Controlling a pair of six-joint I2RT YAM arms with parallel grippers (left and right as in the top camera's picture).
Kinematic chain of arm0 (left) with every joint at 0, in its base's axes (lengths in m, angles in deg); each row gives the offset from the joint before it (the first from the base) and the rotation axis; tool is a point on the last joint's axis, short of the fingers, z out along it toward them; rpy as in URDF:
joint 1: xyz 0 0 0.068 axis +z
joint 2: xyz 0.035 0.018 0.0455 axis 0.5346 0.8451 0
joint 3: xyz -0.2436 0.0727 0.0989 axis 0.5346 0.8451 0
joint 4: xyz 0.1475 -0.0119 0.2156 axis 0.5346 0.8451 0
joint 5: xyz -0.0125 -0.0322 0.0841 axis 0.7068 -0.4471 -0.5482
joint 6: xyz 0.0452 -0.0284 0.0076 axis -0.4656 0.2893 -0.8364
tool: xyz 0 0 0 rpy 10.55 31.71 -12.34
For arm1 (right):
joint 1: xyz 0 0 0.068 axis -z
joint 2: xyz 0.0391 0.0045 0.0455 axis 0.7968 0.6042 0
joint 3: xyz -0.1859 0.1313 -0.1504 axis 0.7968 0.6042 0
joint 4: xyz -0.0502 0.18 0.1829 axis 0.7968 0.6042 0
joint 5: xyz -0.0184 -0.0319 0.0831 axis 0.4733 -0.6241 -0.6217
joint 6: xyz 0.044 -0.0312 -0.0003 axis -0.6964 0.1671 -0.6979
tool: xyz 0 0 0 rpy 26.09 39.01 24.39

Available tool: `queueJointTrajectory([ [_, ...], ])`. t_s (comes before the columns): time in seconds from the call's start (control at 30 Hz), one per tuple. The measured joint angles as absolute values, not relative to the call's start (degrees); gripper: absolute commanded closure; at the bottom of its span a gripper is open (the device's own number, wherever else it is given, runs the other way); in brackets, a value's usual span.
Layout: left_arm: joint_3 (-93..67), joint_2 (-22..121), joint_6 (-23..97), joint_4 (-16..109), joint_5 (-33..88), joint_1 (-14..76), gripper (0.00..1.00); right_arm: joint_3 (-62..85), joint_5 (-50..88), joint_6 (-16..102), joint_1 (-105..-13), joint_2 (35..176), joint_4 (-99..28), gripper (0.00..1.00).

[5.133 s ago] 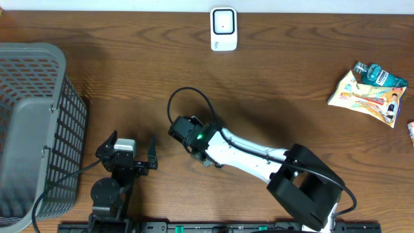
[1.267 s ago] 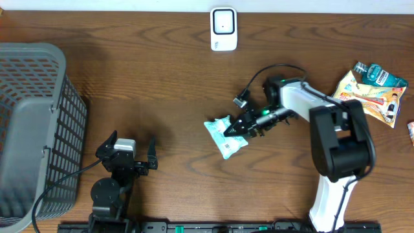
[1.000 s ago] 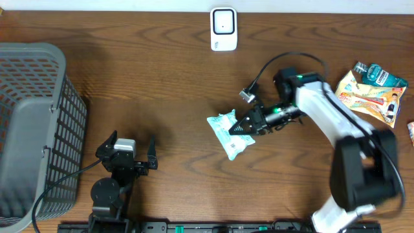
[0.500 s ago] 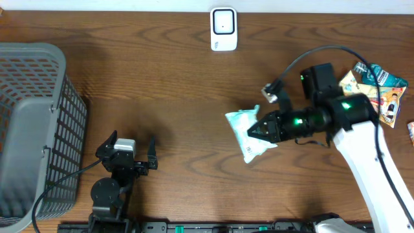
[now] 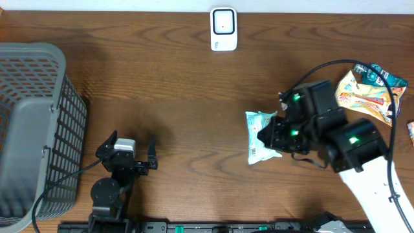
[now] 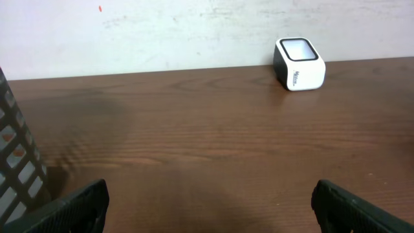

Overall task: Scan the item barcode
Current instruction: 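Hold the wipes pack up to the white scanner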

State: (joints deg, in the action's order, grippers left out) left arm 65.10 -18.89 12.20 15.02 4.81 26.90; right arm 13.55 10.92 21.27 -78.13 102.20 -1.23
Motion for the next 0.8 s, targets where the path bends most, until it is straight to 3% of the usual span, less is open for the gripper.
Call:
queueJointTrajectory([
  [0.17,65.1,-18.9,12.2,15.0,4.8,26.9,0.0,13.6,29.9,16.9,-90.6,102.4,-6.6,0.99],
  [0.37,65.1,-18.9,12.2,15.0,4.8,26.9,0.0,13.6,50.7,18.1,-98.5,107.1,-16.8,0.99],
  [0.8,65.1,-18.9,12.2,15.0,4.8,26.9,0.0,13.6,64.2,49.3,-96.1,129.7,-52.9,0.99],
])
